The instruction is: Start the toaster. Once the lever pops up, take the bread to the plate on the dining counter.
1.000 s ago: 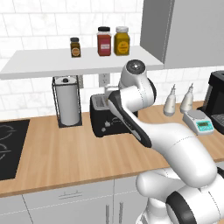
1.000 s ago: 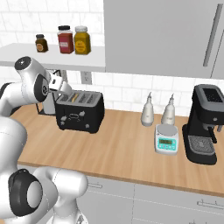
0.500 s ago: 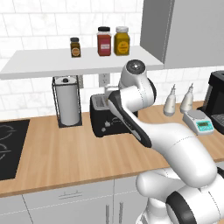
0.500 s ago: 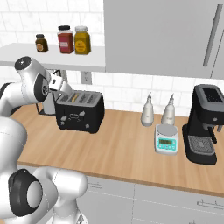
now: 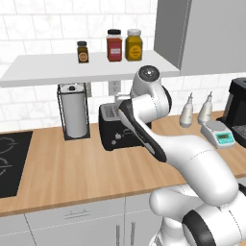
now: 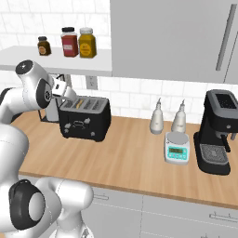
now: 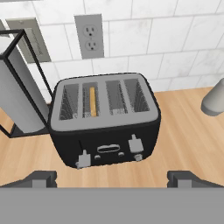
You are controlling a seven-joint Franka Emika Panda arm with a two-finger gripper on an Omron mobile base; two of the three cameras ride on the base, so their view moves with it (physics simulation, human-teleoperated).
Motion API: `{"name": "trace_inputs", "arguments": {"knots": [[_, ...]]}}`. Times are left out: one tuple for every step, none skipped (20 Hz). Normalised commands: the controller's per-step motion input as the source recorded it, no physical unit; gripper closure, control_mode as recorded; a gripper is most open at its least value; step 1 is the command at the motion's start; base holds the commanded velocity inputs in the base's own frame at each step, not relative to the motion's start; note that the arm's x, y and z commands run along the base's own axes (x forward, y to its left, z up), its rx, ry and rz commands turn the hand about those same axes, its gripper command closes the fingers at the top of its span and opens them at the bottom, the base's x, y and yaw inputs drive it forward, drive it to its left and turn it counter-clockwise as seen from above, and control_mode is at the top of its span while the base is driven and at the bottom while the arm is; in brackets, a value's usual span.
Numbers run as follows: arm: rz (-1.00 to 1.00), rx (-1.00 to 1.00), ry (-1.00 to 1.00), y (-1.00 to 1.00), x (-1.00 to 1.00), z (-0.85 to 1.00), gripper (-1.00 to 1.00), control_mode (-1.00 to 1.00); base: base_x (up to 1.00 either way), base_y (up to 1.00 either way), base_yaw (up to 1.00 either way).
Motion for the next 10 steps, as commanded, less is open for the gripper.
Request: {"name": "trace_inputs", "arguments": {"knots": [[0.0, 0.0, 0.0, 0.0, 0.0, 0.0, -1.0, -1.0, 0.0, 0.0, 0.0], [0.0, 0.0, 0.0, 0.0, 0.0, 0.0, -1.0, -1.0, 0.0, 0.0, 0.0], [0.0, 0.0, 0.0, 0.0, 0.0, 0.0, -1.0, -1.0, 0.0, 0.0, 0.0], [0.0, 0.0, 0.0, 0.0, 0.0, 0.0, -1.0, -1.0, 0.0, 0.0, 0.0], [0.0, 0.0, 0.0, 0.0, 0.0, 0.0, -1.0, -1.0, 0.0, 0.0, 0.0], [0.0, 0.0, 0.0, 0.0, 0.0, 0.0, -1.0, -1.0, 0.0, 0.0, 0.0], [0.0, 0.0, 0.0, 0.0, 0.0, 0.0, -1.0, -1.0, 0.0, 0.0, 0.0], [0.0, 0.0, 0.0, 0.0, 0.0, 0.0, -1.0, -1.0, 0.0, 0.0, 0.0], [0.0, 0.0, 0.0, 0.0, 0.0, 0.0, -1.0, -1.0, 0.0, 0.0, 0.0], [0.0, 0.0, 0.0, 0.0, 0.0, 0.0, -1.0, -1.0, 0.0, 0.0, 0.0]]}}
